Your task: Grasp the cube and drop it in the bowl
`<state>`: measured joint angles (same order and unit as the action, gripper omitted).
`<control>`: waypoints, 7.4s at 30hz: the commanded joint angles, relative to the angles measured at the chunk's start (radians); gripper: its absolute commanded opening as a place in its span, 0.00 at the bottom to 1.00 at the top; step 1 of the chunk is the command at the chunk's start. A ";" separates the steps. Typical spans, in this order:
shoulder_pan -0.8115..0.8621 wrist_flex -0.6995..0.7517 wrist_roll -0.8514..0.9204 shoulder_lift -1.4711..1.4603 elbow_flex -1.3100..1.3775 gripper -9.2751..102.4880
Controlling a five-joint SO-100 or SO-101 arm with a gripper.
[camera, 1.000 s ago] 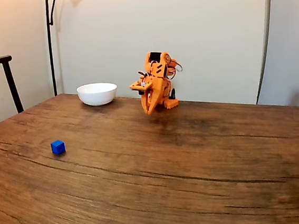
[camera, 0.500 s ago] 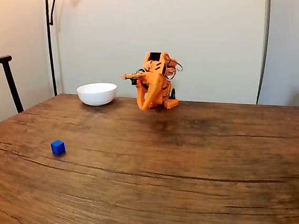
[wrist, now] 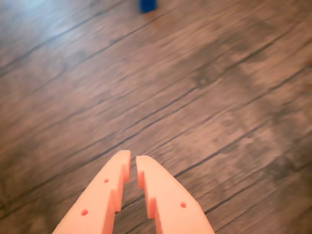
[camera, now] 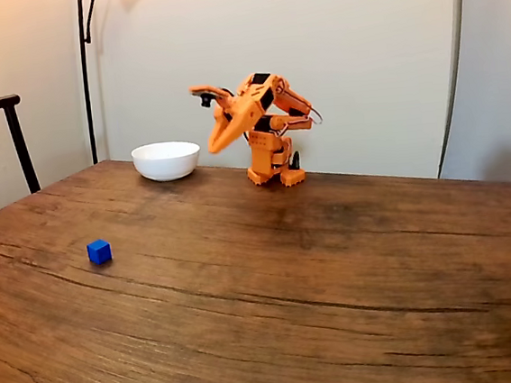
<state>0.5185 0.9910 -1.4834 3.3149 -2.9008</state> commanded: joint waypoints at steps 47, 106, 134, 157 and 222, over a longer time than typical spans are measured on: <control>-0.046 -0.253 -0.112 -1.713 1.270 0.09; -0.080 -1.285 -0.284 -2.445 1.295 0.55; -0.044 -1.318 -0.153 -2.508 1.276 0.26; -0.054 -1.318 -0.124 -2.508 1.278 0.12; 0.172 0.712 -0.354 -2.002 2.326 0.12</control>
<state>0.6550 1.6598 -1.8316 1.2456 -0.6151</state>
